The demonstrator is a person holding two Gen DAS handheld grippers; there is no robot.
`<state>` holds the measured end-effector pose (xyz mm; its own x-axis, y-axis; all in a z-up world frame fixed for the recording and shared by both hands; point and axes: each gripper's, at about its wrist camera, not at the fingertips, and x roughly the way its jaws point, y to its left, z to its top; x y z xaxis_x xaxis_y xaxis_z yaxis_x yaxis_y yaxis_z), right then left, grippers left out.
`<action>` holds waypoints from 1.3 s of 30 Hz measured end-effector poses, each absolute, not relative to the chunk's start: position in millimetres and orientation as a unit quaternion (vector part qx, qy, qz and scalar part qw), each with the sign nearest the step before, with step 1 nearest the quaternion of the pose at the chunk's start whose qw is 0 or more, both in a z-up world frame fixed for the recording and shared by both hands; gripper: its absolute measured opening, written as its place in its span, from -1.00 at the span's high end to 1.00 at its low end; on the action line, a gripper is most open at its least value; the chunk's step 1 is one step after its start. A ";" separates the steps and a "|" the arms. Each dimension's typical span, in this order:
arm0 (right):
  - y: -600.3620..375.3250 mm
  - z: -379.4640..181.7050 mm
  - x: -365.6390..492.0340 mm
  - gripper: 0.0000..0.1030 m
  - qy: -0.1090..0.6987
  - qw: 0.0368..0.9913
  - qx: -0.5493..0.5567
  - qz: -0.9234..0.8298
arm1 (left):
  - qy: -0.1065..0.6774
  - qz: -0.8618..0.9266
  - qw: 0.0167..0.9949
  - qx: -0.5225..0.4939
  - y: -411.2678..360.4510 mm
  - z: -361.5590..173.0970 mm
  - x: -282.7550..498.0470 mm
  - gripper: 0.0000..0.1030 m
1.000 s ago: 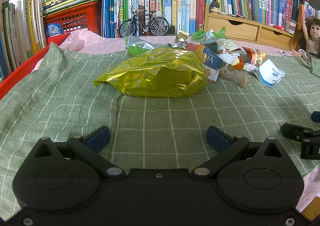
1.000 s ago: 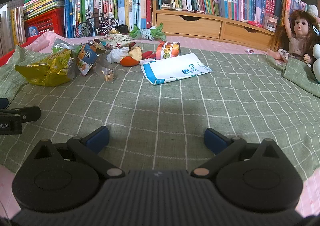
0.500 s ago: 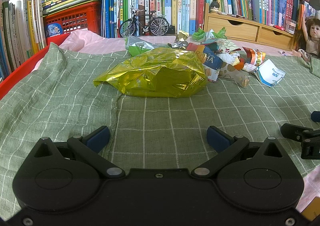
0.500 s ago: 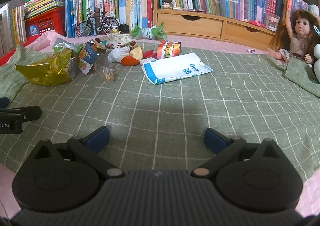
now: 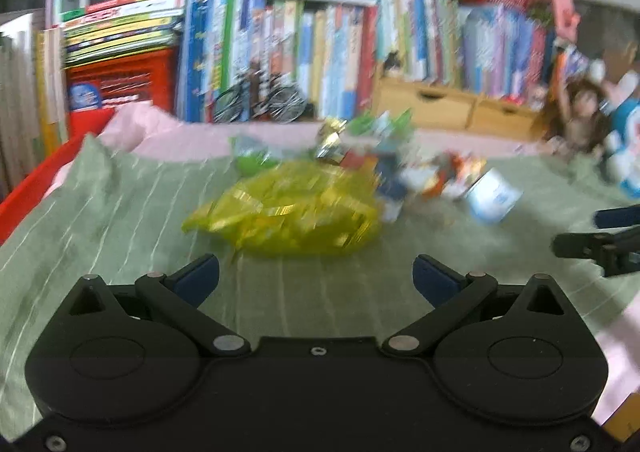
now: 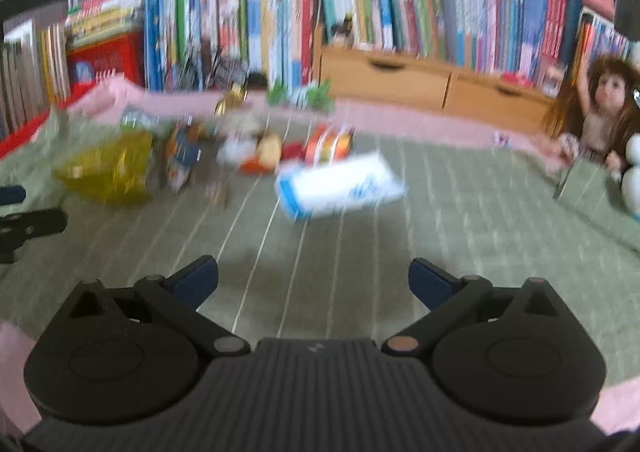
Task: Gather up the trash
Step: 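Close the left tool on the gold foil bag while the right tool approaches the chip bag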
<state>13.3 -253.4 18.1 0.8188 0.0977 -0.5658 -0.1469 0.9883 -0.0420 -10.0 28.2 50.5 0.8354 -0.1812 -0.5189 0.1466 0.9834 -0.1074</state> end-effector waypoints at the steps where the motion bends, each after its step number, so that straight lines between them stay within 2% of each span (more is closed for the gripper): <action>1: -256.8 23.8 17.4 -1.00 0.291 0.954 -0.037 0.065 | 0.268 -0.093 0.958 -0.036 31.2 56.6 -7.2 -1.00; 3: -264.6 32.0 28.5 -1.00 0.284 0.956 -0.028 0.061 | 0.258 -0.105 0.960 -0.030 35.0 66.2 -0.3 -1.00; 6: -271.8 35.2 45.1 -1.00 0.286 0.957 -0.024 0.047 | 0.268 -0.119 0.956 0.032 27.7 69.0 13.2 -1.00; 10: -272.5 24.6 60.5 -1.00 0.294 0.954 -0.018 0.050 | 0.251 -0.113 0.955 0.112 8.8 54.1 14.5 -1.00; 13: -267.3 8.7 65.6 -1.00 0.312 0.947 -0.008 0.070 | 0.247 -0.102 0.955 0.129 3.1 41.8 21.8 -0.96; 15: -261.7 -0.5 65.1 -1.00 0.320 0.944 -0.002 0.082 | 0.242 -0.108 0.956 0.123 5.2 36.6 26.3 -0.76; 18: -253.6 -9.3 64.5 -1.00 0.322 0.942 -0.003 0.095 | 0.223 -0.099 0.963 0.118 10.0 33.6 31.1 -0.58; 23: -242.0 -14.2 66.8 -1.00 0.326 0.940 -0.022 0.102 | 0.230 -0.128 0.961 0.088 19.2 29.1 39.5 -0.31; 28: -234.4 -14.1 69.5 -1.00 0.322 0.938 -0.021 0.129 | 0.229 -0.130 0.962 0.074 23.6 22.7 40.6 -0.15; 31: -225.3 -12.6 76.5 -1.00 0.314 0.936 -0.024 0.156 | 0.224 -0.135 0.963 0.065 25.6 22.4 41.1 0.05; 39: -190.8 -1.1 101.4 -1.00 0.277 0.933 -0.035 0.227 | 0.203 -0.118 0.972 0.025 38.6 27.2 37.2 0.16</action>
